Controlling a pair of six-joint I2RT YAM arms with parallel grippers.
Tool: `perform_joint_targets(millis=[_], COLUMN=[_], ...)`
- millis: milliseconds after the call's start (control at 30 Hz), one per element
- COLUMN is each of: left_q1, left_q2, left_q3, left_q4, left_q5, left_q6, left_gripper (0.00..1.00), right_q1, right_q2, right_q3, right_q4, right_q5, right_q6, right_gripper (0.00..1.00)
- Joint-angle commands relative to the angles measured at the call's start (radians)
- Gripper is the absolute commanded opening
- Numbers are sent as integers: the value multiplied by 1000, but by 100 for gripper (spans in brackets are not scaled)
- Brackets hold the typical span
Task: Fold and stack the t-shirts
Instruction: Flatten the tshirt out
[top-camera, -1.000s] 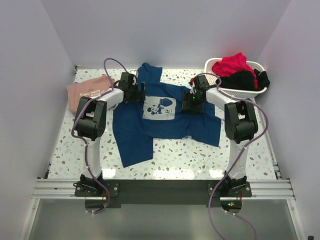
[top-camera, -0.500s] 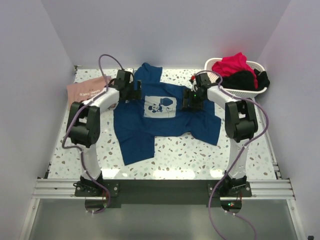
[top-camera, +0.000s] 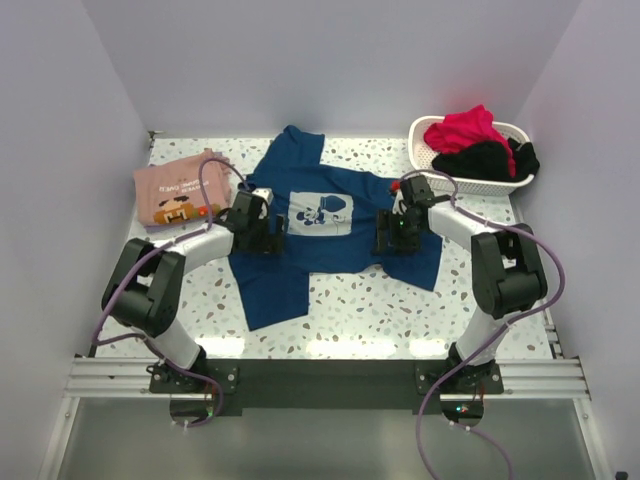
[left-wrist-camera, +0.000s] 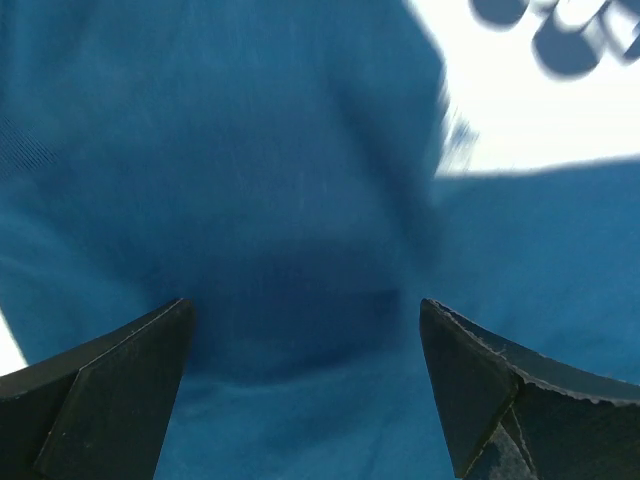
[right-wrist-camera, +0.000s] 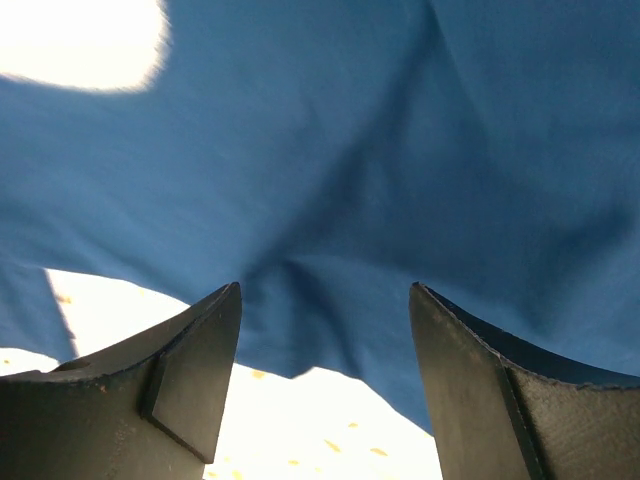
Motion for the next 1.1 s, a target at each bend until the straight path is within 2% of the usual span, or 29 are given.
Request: perform_joint_targets(millis=[0, 200, 467, 800, 933, 1000, 1067], left_q1=[5, 11, 40, 45, 43, 37, 11], left_q2=[-20, 41, 118, 175, 95, 3, -108], left_q3=[-40, -54, -33, 118, 72, 5, -49], left_q4=[116, 148, 173, 122, 119, 118, 115], left_q5=[36, 63, 88, 80, -39, -111, -255], left_q6=[-19, -5, 11, 81, 67, 35, 10], left_gripper=[100, 100, 100, 100, 100, 100, 100], right_q1=[0, -5, -82, -82, -82, -82, -83], right_q2=[-45, 8, 71, 123, 104, 75, 58], right_q3=[-58, -71, -63, 33, 49, 40, 30], right_q4=[38, 39, 25, -1, -14, -14, -19], right_q5=[50, 123, 127, 105, 96, 91, 90], right_q6=[-7, -21, -35, -50, -53, -53, -55], right_gripper=[72, 72, 72, 72, 73, 73, 73])
